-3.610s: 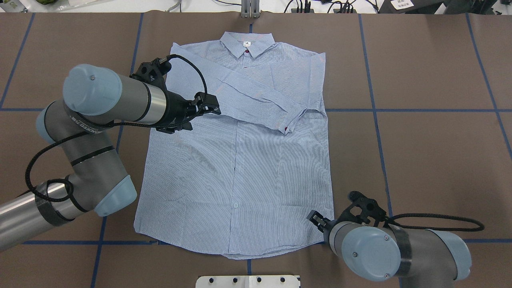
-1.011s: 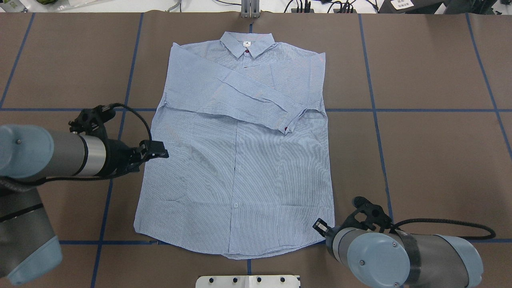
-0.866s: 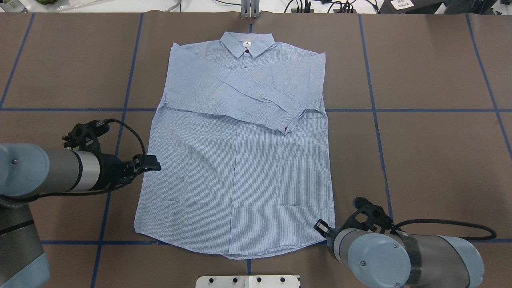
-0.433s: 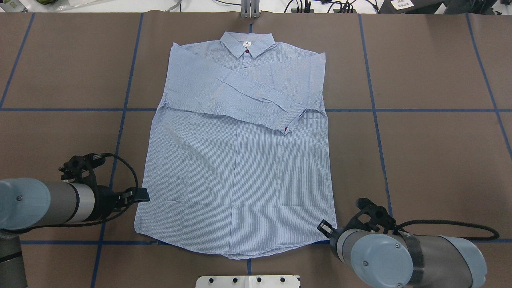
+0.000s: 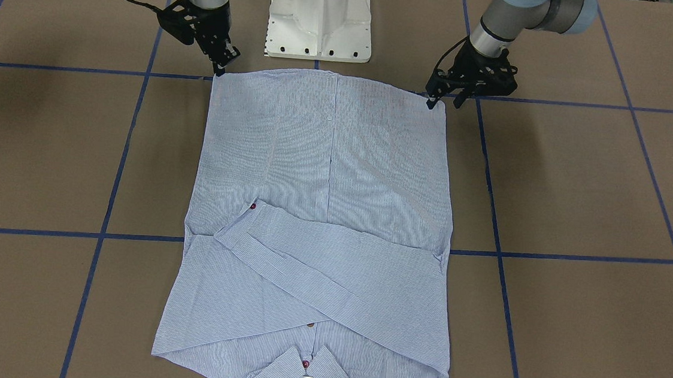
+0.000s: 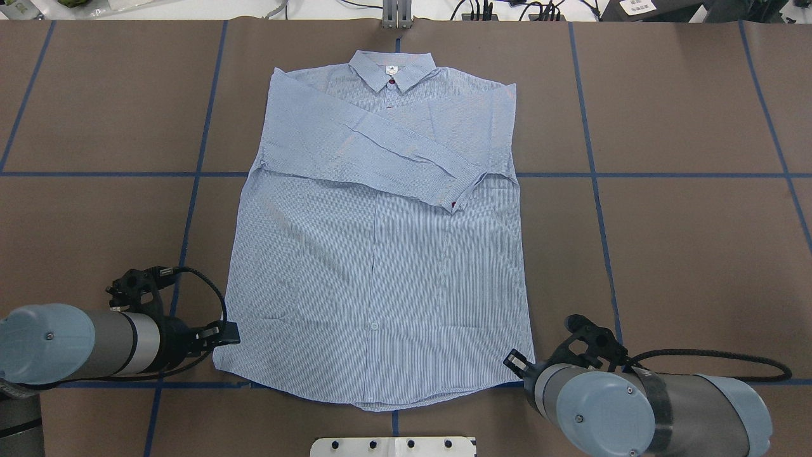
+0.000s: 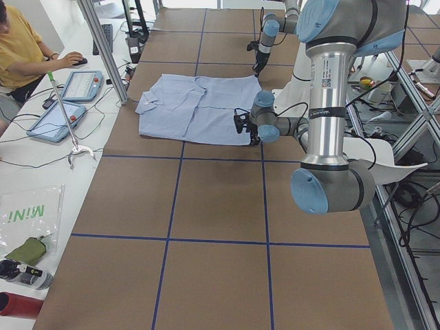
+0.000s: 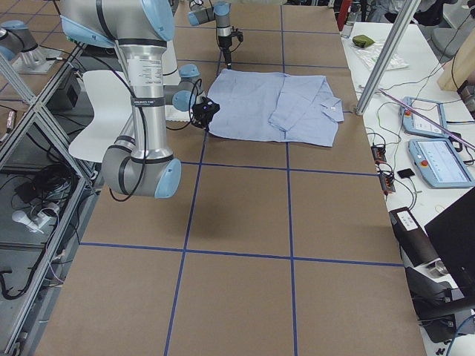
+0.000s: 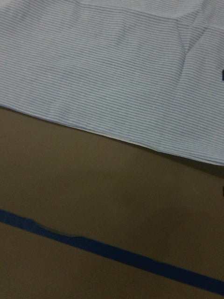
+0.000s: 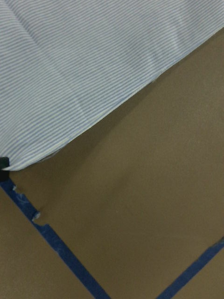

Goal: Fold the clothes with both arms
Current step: 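Move the left gripper down to the hem corner nearest it, then grasp both hem corners with the left and right grippers and lift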

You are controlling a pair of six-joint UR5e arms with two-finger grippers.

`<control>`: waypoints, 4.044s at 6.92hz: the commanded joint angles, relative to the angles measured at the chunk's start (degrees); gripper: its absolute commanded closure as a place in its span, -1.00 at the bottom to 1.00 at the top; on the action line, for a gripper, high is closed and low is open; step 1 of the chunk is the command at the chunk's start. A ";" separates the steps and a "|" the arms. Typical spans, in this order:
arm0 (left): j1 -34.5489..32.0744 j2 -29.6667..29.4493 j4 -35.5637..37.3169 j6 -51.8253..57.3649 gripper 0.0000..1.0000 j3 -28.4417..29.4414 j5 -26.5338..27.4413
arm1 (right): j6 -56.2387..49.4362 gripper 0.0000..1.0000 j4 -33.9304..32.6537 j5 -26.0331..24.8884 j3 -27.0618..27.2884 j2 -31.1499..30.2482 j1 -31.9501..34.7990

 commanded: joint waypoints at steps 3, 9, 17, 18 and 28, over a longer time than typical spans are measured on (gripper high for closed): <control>1.28 -0.35 -0.21 -0.25 -0.24 2.04 -0.11 | 0.00 1.00 0.00 0.00 0.07 0.15 -0.03; 1.99 -0.44 0.06 -0.34 1.00 1.08 -0.90 | 0.00 1.00 0.00 0.00 0.07 0.68 -0.03; 1.03 -0.71 5.24 -13.26 1.00 -10.52 -6.27 | -0.17 1.00 0.09 0.88 8.51 -4.96 3.28; -0.54 -0.53 6.03 -15.69 1.00 -12.53 -6.44 | -0.18 1.00 0.00 1.14 8.77 -3.03 5.83; -23.48 -11.33 13.95 -17.04 1.00 -10.37 -15.40 | 4.92 1.00 0.09 -22.46 15.02 -0.91 11.31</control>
